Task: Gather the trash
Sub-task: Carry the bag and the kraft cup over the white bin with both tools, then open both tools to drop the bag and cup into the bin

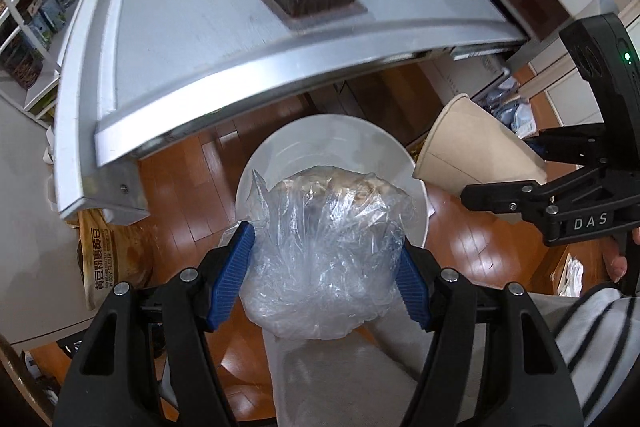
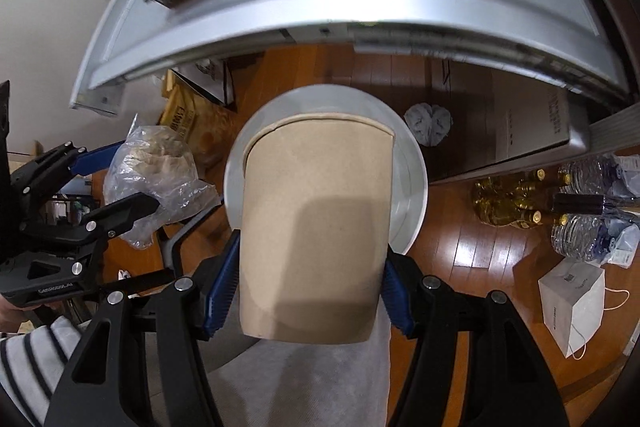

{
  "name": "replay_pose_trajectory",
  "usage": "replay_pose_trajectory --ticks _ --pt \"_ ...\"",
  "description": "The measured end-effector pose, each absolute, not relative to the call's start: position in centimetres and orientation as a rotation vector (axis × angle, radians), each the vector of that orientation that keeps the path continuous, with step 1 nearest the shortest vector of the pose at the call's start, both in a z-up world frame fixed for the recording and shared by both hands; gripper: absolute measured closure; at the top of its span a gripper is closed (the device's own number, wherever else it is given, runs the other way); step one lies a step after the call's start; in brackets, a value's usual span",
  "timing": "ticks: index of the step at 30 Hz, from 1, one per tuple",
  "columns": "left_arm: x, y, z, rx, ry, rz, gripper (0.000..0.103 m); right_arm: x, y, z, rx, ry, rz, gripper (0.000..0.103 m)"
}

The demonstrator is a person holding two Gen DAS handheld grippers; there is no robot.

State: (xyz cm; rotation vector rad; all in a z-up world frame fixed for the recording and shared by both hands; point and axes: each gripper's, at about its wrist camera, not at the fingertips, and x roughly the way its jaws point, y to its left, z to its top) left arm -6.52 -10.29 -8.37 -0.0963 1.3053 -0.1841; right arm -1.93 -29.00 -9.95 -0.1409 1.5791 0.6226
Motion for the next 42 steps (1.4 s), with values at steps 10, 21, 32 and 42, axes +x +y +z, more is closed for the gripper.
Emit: replay_pose_trajectory --ticks 10,21,32,42 --pt "-5.3 -11.9 -10.8 -0.044 1.350 -0.189 0.037 -1.2 -27.8 -12.3 -0.149 1.619 0.589 0.042" --pt "-4.7 -12.6 -12.2 -0.018 1.365 -0.181 0.037 -0.4 -27.0 -13.2 -0.196 1.623 0.589 0.042" --pt "-4.5 -12.0 -12.8 -0.057 1.393 -0.184 0.022 -0.1 -27.1 -13.3 -0.209 1.630 0.555 0.029" --pt "-5.7 -10.9 -9.6 -0.104 1.355 -0.173 0.018 -0.5 -28.9 -8.0 -0.223 1.513 0.553 0.024"
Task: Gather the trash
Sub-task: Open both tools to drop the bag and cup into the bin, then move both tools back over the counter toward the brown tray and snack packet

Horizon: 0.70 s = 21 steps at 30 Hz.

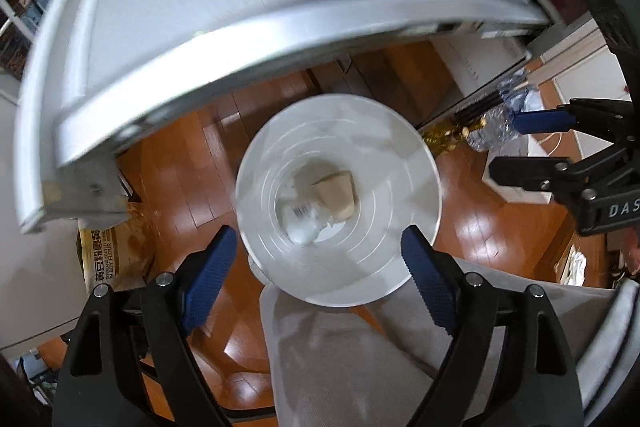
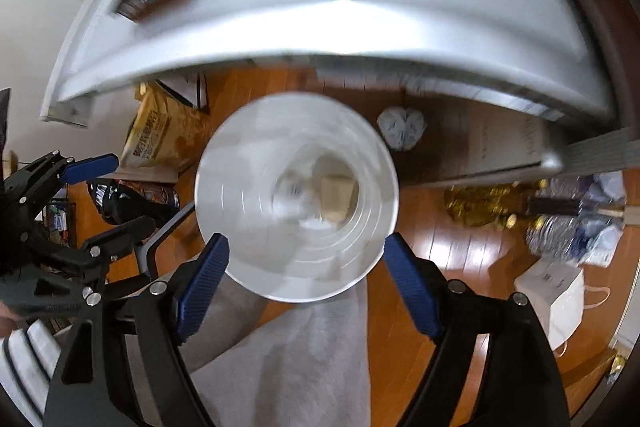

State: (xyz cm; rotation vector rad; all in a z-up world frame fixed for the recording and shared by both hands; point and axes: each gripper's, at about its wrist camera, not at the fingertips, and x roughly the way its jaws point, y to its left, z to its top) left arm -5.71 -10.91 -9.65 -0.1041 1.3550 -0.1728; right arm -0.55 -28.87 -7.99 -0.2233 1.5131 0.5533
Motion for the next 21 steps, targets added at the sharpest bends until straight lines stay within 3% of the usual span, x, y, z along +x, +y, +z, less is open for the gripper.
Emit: replay_pose_trajectory --ticks 9,21 --pt "-5.3 -9.2 -3.2 -0.157 1.186 -0.105 0.018 3.3 -27.3 1.7 -0.241 1.158 0.502 0.014" --pt "-1.6 -8.6 0.9 -0.127 1.017 -0.026 0.018 15.7 -23.2 0.1 -0.196 1.170 0.247 0.019"
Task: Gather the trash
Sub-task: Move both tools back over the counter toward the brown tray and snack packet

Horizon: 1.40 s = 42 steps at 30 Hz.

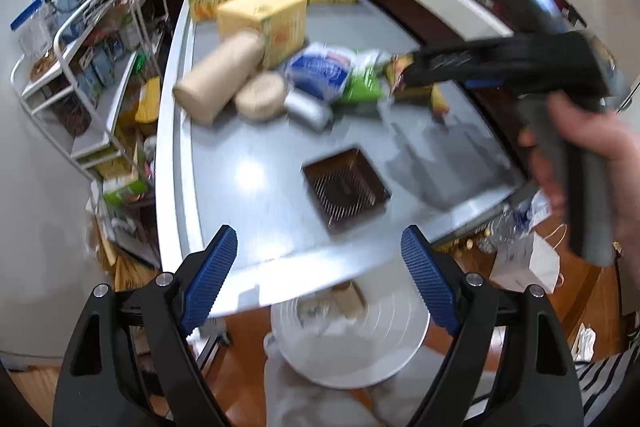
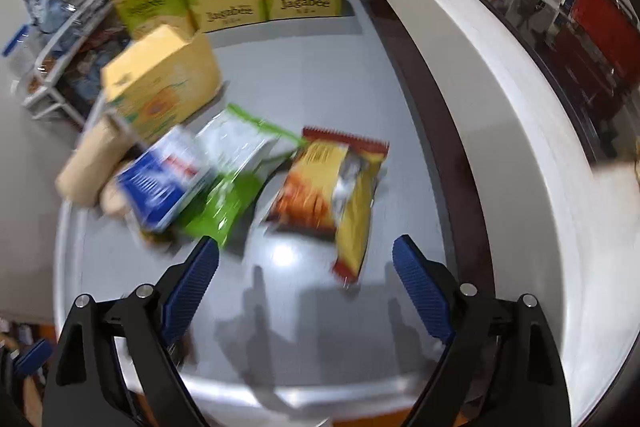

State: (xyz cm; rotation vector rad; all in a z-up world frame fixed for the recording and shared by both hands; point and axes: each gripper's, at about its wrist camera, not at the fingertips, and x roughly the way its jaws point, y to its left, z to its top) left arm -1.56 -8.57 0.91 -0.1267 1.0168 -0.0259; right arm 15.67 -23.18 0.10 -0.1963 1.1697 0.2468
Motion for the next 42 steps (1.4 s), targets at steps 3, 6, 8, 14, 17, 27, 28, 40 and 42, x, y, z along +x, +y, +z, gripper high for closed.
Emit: replay_pose_trajectory --ticks 3,6,8,14,17,27,28,40,42 --pt "-0.1 -8.7 1.0 -0.127 1.011 -0.018 0.018 17.2 -22.5 -1.0 -0.212 1.193 0.203 0.022" --pt "1.3 -8.8 0.3 -0.164 1.039 0.004 0.018 18.1 -22.2 -1.7 -0.214 1.198 0.174 0.022" --pt "2.3 -8.8 -0.6 -0.199 1.066 0.001 0.018 18.6 -21.8 -2.0 -0.235 1.201 0.158 0.022" --pt "4.3 -9.0 -2.9 -0.227 1.140 0.003 0.018 19.8 -20.6 -3.8 -0.308 1.217 0.122 0.021" --pt "5.0 -9.2 -3.6 -0.220 1.154 0.004 0.018 20.4 -20.5 -4.6 -0.299 1.241 0.137 0.024" --pt "5.3 -7.8 -4.8 -0.143 1.170 0.008 0.018 18.7 -21.6 -4.2 -0.228 1.270 0.302 0.050" --pt "5.3 -7.4 -4.9 -0.142 1.173 0.014 0.018 17.9 -21.8 -4.0 -0.227 1.272 0.321 0.050" --pt "5.8 -5.7 -3.7 -0.130 1.163 -0.115 0.016 13.4 -22.8 -0.9 -0.316 1.179 0.389 0.005" --pt "5.9 -5.5 -3.2 -0.111 1.144 -0.104 0.016 13.6 -23.1 -0.7 -0.284 1.186 0.400 0.005"
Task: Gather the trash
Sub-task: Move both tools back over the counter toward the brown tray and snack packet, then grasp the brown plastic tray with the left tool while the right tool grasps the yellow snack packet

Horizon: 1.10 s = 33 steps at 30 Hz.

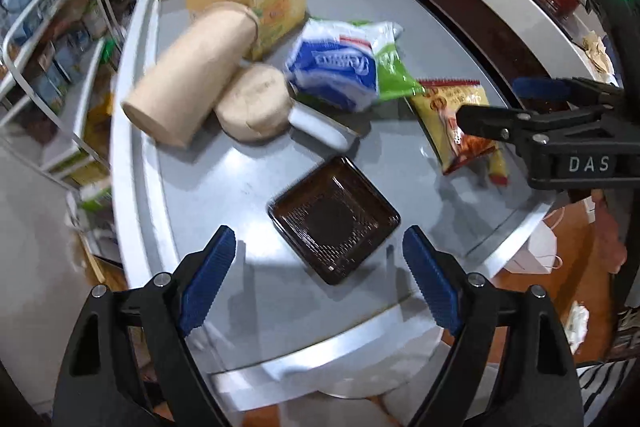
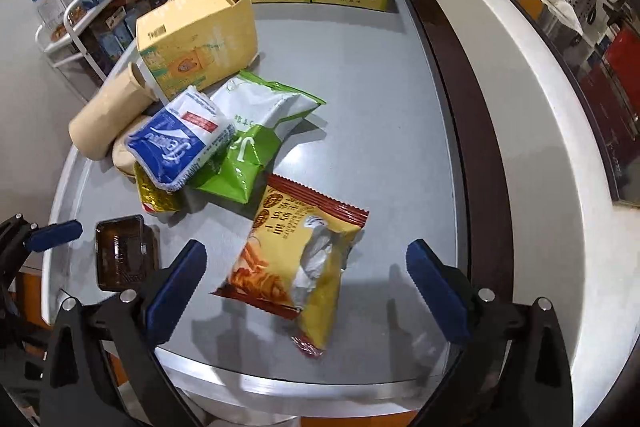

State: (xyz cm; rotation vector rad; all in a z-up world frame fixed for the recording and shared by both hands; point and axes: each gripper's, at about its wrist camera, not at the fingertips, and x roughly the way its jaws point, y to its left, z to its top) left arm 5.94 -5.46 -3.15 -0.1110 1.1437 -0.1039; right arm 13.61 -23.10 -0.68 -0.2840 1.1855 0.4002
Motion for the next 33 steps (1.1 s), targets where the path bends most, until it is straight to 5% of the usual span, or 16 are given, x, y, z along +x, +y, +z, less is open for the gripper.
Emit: replay_pose_trajectory --ticks 8,31,33 --pt "5.1 -5.5 -3.0 -0.258 1.146 -0.075 0.016 14.4 -24.0 -1.3 0.002 1.277 0.398 0.008" --pt "7.5 -7.6 -5.4 -0.081 1.199 -0.065 0.018 14.4 -21.8 -3.6 -0.101 1.294 0.340 0.013" --pt "7.4 -7.8 -5.4 -0.060 1.186 -0.058 0.025 14.5 -21.7 -3.9 -0.104 1.301 0.343 0.013"
